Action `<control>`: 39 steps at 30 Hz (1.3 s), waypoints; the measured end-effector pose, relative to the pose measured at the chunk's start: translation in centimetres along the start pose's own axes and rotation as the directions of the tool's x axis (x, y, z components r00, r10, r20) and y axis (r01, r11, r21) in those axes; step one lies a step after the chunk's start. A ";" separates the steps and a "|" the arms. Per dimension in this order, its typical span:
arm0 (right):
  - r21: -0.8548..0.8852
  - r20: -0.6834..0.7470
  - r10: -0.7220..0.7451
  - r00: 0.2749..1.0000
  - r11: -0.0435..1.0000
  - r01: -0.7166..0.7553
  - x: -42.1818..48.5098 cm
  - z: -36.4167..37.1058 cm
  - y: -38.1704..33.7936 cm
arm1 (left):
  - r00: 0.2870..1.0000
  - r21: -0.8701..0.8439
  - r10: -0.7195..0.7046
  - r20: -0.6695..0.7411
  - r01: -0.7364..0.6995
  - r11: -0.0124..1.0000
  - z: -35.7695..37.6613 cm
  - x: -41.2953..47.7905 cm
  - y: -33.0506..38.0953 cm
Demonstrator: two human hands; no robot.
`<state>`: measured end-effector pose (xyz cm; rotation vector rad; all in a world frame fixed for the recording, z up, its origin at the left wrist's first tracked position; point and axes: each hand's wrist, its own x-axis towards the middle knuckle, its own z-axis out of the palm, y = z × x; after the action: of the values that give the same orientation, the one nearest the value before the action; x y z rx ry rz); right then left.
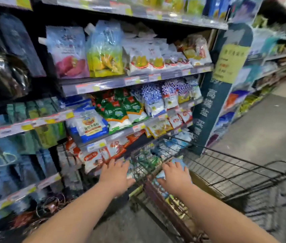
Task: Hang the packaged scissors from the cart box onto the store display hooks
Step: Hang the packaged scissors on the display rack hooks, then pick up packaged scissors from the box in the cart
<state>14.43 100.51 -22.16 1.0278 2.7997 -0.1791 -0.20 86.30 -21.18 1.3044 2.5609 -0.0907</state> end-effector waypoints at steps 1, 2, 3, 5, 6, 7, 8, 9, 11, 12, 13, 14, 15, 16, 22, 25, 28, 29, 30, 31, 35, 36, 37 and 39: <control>0.001 0.011 0.029 1.000 1.000 -0.029 -0.5 0.2 2.3 | 1.000 0.004 0.026 0.009 -0.026 1.000 0.3 0.6 2.1; 0.007 0.020 0.056 0.998 0.998 -0.056 -0.9 0.4 4.4 | 0.999 0.010 0.051 0.020 -0.051 0.999 0.6 1.2 4.1; 0.017 0.025 0.082 0.996 0.996 -0.083 -1.3 0.5 6.3 | 0.997 0.018 0.076 0.027 -0.076 0.997 1.0 1.7 5.9; 0.026 0.024 0.132 0.991 0.991 -0.133 -2.0 0.8 9.7 | 0.992 0.042 0.121 0.029 -0.123 0.992 1.6 2.6 9.0; 0.028 0.030 0.155 0.987 0.987 -0.156 -2.3 1.0 11.2 | 0.990 0.051 0.141 0.026 -0.143 0.988 1.8 2.9 10.3; 0.032 0.040 0.177 0.983 0.983 -0.178 -2.6 1.2 12.4 | 0.987 0.059 0.160 0.027 -0.161 0.985 2.0 3.3 11.4; 0.037 0.048 0.197 0.979 0.979 -0.199 -2.7 1.5 13.5 | 0.984 0.065 0.176 0.034 -0.177 0.982 2.2 3.8 12.4; 0.044 0.053 0.215 0.975 0.975 -0.218 -2.8 1.8 14.4 | 0.981 0.072 0.189 0.041 -0.191 0.979 2.3 4.3 13.3; 0.063 0.056 0.249 0.967 0.966 -0.252 -2.8 2.3 16.1 | 0.976 0.089 0.208 0.067 -0.214 0.973 2.5 5.6 14.8; 0.072 0.060 0.263 0.963 0.961 -0.267 -2.7 2.6 16.8 | 0.972 0.093 0.221 0.081 -0.228 0.969 2.6 6.4 15.4; 0.080 0.070 0.277 0.958 0.956 -0.282 -2.5 2.9 17.4 | 0.967 0.096 0.235 0.094 -0.244 0.965 2.8 7.2 15.9; 0.085 0.085 0.293 0.952 0.950 -0.300 -2.3 3.2 18.0 | 0.962 0.099 0.250 0.106 -0.260 0.960 3.0 8.1 16.5; 0.092 0.105 0.314 0.944 0.942 -0.323 -2.1 3.5 18.5 | 0.956 0.103 0.267 0.117 -0.279 0.955 3.3 9.1 17.0; 0.099 0.126 0.336 0.933 0.932 -0.349 -1.7 3.9 19.1 | 0.949 0.111 0.288 0.126 -0.302 0.947 3.6 10.1 17.5; 0.152 0.225 0.478 0.849 0.844 -0.515 2.7 6.0 22.0 | 0.884 0.144 0.408 0.227 -0.445 0.884 5.4 17.7 19.0; 0.161 0.273 0.527 0.805 0.800 -0.579 5.7 6.9 22.6 | 0.850 0.115 0.455 0.268 -0.497 0.860 6.2 22.3 18.6; 0.181 0.329 0.560 0.760 0.753 -0.633 8.4 8.2 22.6 | 0.816 0.114 0.465 0.343 -0.528 0.842 7.1 26.4 17.7; 0.196 0.348 0.566 0.747 0.735 -0.649 9.1 8.8 22.5 | 0.807 0.121 0.463 0.367 -0.535 0.836 7.4 27.6 17.4; 0.214 0.372 0.570 0.733 0.715 -0.665 9.7 9.5 22.3 | 0.798 0.128 0.459 0.390 -0.541 0.831 7.7 28.9 17.2; 0.231 0.400 0.571 0.716 0.694 -0.682 10.1 10.3 22.1 | 0.791 0.131 0.455 0.409 -0.544 0.829 8.1 30.0 17.1; 0.212 0.533 0.551 0.642 0.647 -0.732 10.7 13.5 22.0 | 0.746 0.088 0.468 0.474 -0.569 0.818 10.5 32.4 17.9; 0.210 0.560 0.548 0.621 0.632 -0.746 10.8 14.3 22.2 | 0.725 0.070 0.474 0.500 -0.579 0.812 11.3 32.7 18.4; 0.210 0.580 0.546 0.604 0.616 -0.759 11.0 15.1 22.5 | 0.705 0.056 0.477 0.525 -0.588 0.807 12.1 32.8 18.9; 0.221 0.610 0.543 0.577 0.583 -0.782 11.5 16.8 23.3 | 0.677 0.033 0.480 0.559 -0.596 0.802 14.0 33.1 19.8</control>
<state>22.62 122.69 -42.16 1.8064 1.7322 -0.9090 0.06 121.62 -42.11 1.7735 1.6546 -0.5406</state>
